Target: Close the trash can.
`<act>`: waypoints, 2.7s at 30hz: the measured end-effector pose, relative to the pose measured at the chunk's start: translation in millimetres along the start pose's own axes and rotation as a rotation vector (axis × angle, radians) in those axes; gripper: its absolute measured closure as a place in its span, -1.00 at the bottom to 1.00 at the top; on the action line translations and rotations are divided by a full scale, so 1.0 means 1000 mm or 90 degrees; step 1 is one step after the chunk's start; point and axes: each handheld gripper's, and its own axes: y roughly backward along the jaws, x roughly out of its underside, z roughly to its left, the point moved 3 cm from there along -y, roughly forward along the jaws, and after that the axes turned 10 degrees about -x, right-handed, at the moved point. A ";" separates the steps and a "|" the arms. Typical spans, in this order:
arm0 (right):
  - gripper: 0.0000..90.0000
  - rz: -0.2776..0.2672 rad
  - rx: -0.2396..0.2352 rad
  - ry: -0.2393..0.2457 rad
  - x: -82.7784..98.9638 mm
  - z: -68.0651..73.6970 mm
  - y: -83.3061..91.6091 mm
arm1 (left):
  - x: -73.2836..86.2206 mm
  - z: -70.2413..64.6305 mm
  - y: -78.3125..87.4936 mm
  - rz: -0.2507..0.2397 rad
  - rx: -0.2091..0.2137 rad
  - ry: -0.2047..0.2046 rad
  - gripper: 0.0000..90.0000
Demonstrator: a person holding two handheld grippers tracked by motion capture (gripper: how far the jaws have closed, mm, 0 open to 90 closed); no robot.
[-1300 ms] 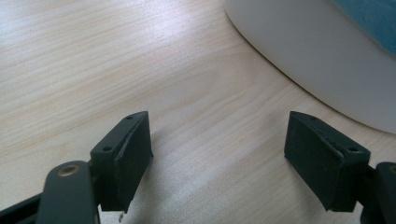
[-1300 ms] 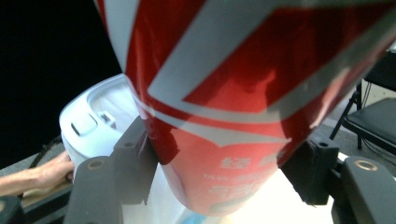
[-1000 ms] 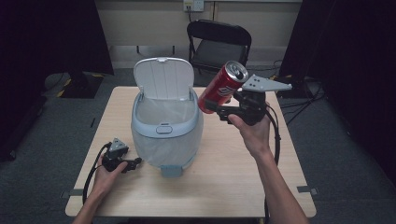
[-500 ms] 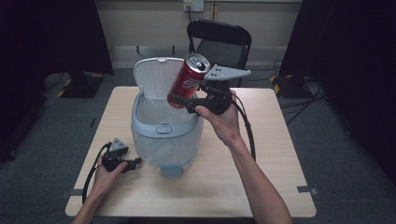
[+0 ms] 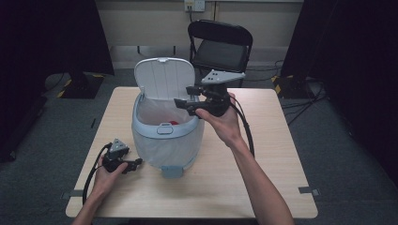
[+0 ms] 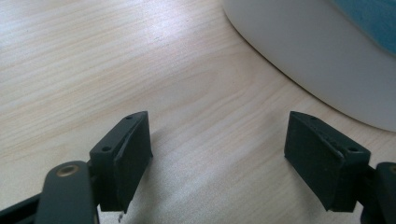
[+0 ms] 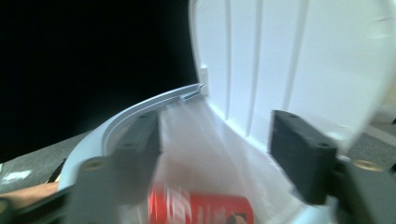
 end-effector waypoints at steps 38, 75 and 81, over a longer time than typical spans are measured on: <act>-0.22 -0.039 0.151 -0.069 -0.014 -0.107 -0.006 | 0.000 0.001 0.000 -0.002 0.009 -0.006 -0.51; -0.42 0.091 -0.018 0.012 0.015 0.000 -0.028 | 0.000 0.001 0.000 -0.002 0.007 -0.005 -0.51; -0.40 0.104 0.009 0.012 0.015 0.009 -0.030 | 0.001 0.000 0.001 0.002 0.006 0.000 -0.51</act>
